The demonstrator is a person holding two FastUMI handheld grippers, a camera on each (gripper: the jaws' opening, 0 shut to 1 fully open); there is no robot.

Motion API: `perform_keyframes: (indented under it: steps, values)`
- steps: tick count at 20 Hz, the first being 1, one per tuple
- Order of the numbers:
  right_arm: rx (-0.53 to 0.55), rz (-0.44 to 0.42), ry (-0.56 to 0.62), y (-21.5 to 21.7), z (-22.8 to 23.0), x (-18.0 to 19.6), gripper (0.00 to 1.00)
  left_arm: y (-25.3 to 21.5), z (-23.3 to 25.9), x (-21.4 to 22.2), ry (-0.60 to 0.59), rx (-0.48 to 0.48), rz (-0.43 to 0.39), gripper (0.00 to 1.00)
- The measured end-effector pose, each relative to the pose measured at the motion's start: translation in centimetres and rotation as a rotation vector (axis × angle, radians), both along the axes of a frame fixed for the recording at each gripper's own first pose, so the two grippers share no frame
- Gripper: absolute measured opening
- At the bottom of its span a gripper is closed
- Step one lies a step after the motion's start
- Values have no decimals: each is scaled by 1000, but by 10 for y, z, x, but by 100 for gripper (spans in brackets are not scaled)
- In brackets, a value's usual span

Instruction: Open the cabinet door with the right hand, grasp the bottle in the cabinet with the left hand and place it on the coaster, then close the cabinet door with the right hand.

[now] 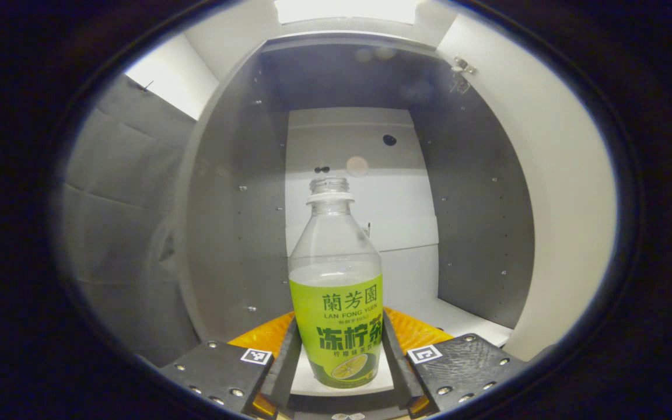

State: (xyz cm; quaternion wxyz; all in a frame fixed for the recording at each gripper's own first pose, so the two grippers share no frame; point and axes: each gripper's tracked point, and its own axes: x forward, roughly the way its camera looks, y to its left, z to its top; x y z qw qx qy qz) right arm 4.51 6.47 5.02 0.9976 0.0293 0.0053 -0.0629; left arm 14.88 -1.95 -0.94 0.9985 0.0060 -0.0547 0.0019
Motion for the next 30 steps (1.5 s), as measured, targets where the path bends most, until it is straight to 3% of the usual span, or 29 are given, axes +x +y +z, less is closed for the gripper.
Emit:
perform_keyframes:
  steps: [2, 4, 8, 11, 14, 19, 20, 27, 30]
  values:
    - [-24, 27, 3, 1, -2, 2, 84, 5, -1, -21, -14, -9, 11, 73]
    - [-69, 23, 4, -1, -4, 3, 84, 13, -5, -45, -27, -20, 29, 64]
    - [-60, 52, -10, 4, -11, -1, 85, 28, -13, -99, -66, -26, 77, 67]
    - [-77, 22, -36, -3, -12, -3, 88, 41, -13, -133, -104, 65, 104, 73]
    - [-81, -12, -60, -8, -13, 2, 91, 39, -24, -153, -125, 121, 73, 74]
    - [-64, -82, -90, -17, -18, 3, 95, 39, -91, -192, -43, 95, 48, 74]
    - [-72, -85, -84, -16, -19, 6, 96, 42, -101, -196, -38, 115, 47, 69]
    - [-211, -126, -90, -23, -10, -9, 95, 53, -207, -240, 62, 56, 48, 69]
    - [-248, -143, -19, -29, -31, -6, 95, 51, -247, -251, 78, 19, 41, 74]
